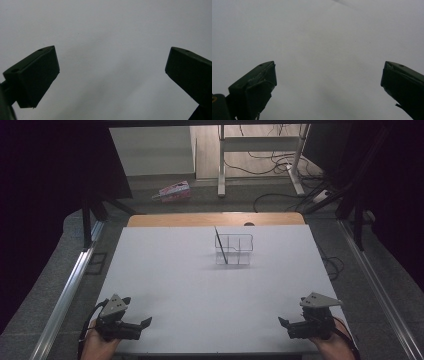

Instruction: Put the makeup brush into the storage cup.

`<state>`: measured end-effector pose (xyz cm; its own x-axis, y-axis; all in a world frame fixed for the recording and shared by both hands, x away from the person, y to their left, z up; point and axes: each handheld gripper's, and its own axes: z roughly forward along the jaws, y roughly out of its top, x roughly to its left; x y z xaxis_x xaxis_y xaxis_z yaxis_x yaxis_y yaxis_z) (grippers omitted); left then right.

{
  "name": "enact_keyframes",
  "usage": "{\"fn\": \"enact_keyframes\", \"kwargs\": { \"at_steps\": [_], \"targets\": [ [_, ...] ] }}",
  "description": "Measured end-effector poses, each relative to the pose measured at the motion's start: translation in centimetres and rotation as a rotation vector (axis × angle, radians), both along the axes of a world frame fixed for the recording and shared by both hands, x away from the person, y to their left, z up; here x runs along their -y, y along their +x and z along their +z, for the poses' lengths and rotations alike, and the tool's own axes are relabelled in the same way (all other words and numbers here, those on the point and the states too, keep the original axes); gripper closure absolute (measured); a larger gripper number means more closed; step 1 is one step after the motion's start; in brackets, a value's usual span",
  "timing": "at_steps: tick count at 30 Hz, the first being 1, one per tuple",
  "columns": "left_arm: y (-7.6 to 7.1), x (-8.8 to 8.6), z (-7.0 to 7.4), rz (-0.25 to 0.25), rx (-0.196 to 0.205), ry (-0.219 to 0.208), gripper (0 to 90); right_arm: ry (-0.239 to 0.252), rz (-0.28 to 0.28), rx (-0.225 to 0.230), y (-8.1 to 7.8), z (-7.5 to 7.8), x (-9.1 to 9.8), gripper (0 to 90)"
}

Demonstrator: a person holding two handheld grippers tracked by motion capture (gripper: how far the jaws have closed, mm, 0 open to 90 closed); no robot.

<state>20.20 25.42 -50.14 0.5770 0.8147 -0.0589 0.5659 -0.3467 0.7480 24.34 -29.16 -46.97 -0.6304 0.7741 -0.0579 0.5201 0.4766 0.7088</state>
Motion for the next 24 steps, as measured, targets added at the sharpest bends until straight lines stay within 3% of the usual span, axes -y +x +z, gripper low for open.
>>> {"fn": "enact_keyframes", "kwargs": {
  "at_steps": [24],
  "targets": [
    [0.0, 0.0, 0.0, -0.001, 0.0, 0.0, 0.0, 0.001, -0.062, -0.001, -1.2, -0.3, 2.6, 0.0]
  ]
}}
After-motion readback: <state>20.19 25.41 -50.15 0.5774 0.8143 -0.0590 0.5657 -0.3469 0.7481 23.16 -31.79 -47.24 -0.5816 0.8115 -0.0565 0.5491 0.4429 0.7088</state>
